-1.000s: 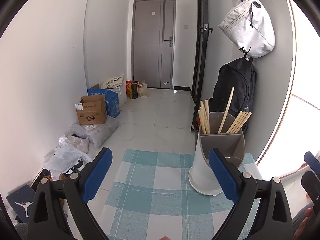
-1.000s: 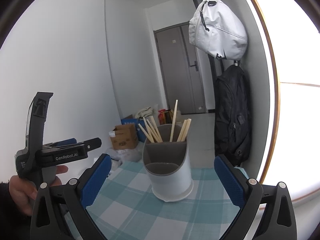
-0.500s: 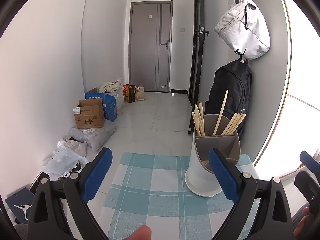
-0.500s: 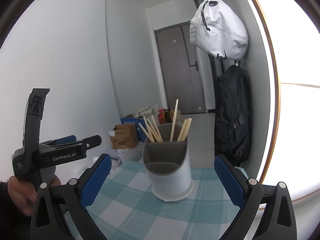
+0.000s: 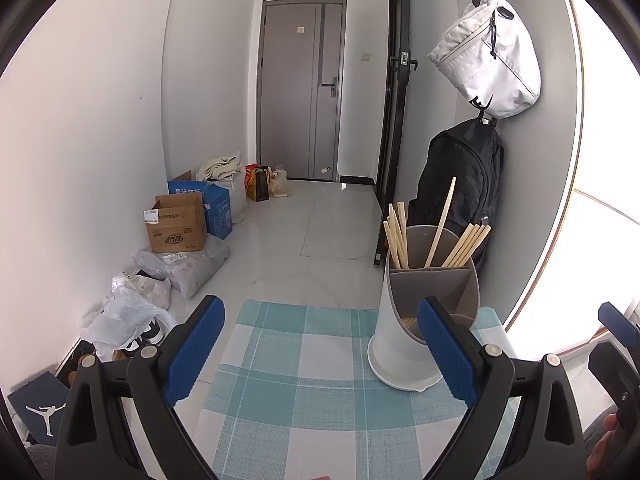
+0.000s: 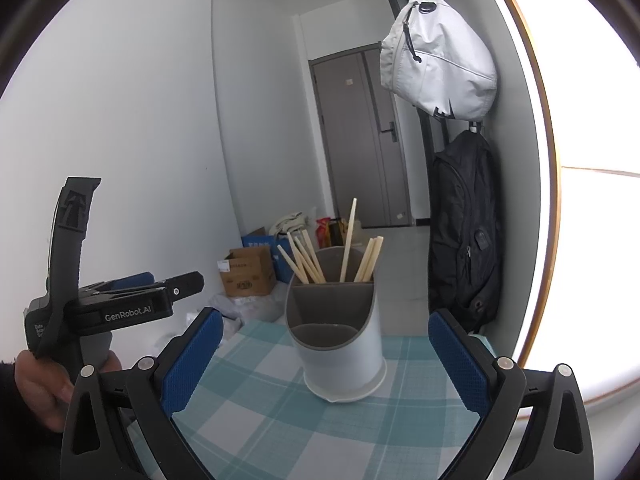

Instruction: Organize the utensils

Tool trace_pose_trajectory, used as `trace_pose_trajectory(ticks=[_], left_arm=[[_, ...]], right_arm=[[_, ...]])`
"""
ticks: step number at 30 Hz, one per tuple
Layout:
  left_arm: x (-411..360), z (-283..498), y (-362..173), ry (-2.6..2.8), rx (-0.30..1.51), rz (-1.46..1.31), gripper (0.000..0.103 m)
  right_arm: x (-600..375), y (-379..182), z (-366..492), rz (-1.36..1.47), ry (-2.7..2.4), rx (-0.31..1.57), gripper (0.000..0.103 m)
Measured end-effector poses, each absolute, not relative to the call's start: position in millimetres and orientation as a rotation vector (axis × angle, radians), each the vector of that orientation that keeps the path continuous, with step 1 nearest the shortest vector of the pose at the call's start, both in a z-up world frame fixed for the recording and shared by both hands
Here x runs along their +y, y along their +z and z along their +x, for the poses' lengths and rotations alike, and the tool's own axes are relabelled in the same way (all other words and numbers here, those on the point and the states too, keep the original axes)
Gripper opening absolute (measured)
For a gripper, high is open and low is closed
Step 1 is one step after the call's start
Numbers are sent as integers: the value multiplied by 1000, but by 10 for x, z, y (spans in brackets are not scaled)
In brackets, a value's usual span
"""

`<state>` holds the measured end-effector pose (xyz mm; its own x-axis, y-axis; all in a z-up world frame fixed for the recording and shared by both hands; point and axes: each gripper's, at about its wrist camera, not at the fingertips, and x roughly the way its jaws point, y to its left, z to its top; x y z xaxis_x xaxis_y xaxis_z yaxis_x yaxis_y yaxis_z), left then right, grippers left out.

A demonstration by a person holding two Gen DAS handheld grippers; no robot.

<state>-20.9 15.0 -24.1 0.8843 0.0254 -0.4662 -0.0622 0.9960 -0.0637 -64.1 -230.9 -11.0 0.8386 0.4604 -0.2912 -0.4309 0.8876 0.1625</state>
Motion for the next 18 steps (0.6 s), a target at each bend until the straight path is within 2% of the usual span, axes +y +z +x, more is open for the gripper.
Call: trace_pose_trajectory(ticks=[18], left_arm=[[137, -191, -266, 24, 506, -83, 94]], right_arm=[[-2314, -107, -638, 87, 470, 334, 103]])
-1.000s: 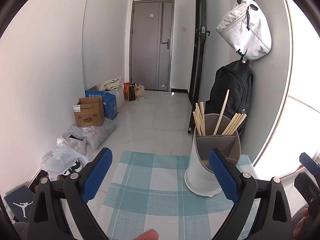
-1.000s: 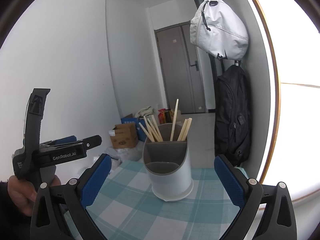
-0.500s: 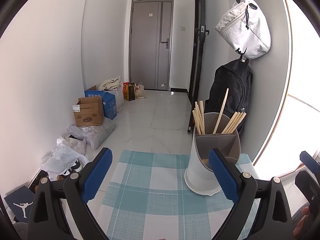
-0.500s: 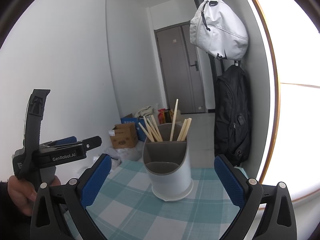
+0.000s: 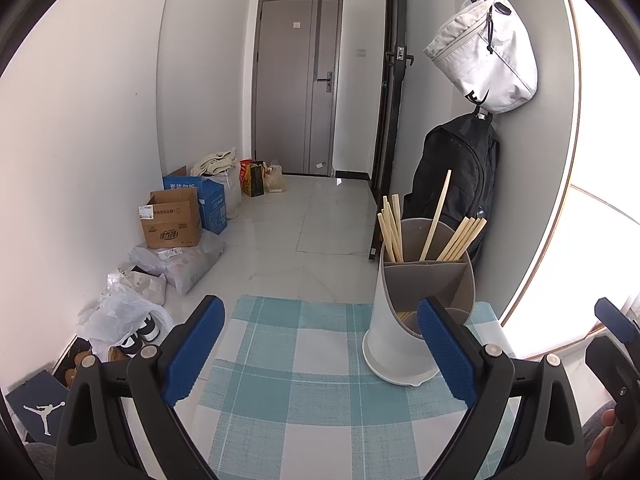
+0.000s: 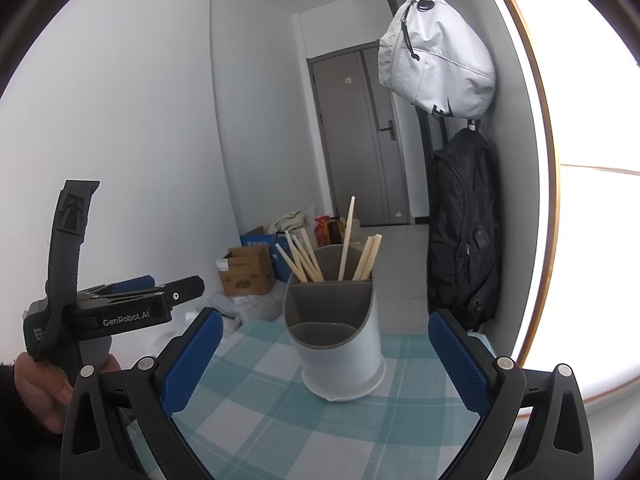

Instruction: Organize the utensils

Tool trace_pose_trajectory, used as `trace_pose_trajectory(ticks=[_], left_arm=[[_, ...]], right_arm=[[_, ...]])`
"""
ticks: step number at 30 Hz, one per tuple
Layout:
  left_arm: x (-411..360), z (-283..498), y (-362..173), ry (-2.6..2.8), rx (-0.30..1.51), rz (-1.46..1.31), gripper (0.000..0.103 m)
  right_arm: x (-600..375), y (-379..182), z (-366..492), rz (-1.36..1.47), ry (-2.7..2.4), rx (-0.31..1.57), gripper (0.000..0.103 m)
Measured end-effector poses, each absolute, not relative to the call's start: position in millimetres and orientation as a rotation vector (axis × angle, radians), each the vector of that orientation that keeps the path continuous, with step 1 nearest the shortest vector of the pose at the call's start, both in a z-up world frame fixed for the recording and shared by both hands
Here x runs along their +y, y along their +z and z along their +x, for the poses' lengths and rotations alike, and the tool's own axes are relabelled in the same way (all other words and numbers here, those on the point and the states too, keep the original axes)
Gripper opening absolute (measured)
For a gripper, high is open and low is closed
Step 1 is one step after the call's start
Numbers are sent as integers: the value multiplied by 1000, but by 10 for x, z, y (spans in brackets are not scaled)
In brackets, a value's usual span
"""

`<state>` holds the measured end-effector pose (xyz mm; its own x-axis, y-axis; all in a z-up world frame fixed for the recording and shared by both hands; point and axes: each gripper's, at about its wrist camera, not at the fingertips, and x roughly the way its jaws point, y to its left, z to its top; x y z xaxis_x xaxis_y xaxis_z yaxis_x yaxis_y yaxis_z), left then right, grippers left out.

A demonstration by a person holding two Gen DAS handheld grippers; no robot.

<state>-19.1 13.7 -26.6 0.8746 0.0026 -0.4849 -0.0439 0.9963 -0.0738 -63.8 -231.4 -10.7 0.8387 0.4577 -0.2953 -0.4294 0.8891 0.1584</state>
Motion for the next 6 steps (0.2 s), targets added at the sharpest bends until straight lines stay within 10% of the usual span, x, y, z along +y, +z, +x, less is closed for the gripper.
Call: trace_pose_trajectory(ticks=[6], left_arm=[[149, -168, -294, 28, 529, -88, 95]], right_arm=[[-2302, -124, -634, 79, 475, 335, 103]])
